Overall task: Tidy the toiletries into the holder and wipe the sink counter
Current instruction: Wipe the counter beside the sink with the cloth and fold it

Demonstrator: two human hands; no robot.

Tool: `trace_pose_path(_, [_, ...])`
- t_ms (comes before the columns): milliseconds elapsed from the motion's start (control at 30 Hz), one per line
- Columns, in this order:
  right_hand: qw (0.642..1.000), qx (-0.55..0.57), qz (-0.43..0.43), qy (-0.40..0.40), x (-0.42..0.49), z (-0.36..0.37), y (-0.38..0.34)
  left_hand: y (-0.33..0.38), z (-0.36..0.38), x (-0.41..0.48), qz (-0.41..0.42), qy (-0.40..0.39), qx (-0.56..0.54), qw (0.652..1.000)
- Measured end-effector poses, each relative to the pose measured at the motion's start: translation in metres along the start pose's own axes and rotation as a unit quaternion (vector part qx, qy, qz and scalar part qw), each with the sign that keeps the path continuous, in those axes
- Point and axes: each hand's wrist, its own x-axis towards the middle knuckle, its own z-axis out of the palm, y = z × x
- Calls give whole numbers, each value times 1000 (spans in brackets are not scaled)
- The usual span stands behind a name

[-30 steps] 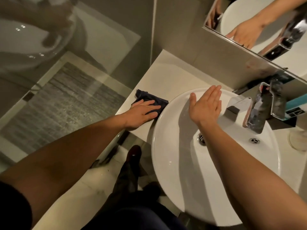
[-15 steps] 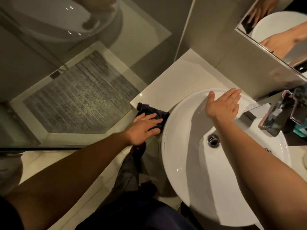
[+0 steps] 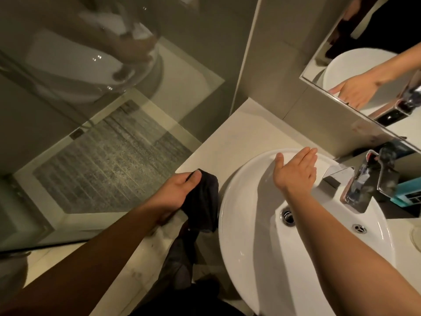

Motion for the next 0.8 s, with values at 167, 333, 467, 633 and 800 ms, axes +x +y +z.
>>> trace_pose_path(167, [1000,-7,8,-5,-2,-3,-1,59,1,58,72,-34,17,997])
trace_pose_path(333, [1000,-15,19,3,-4,-5,-3,121,40,138,149,-50,85,984])
trace_pose_path(467, [999,-11,35,-4,-4,-9,-6,163,101,200,176,-143,161,960])
trace_pose_path(633, [999,-2,50,1,-3,-8,-7,155,192,275,296,-257,360,847])
trace_pose_path(800, [999,-9,51,18,-1,2,-6,94,233,309,332,-369,609,618])
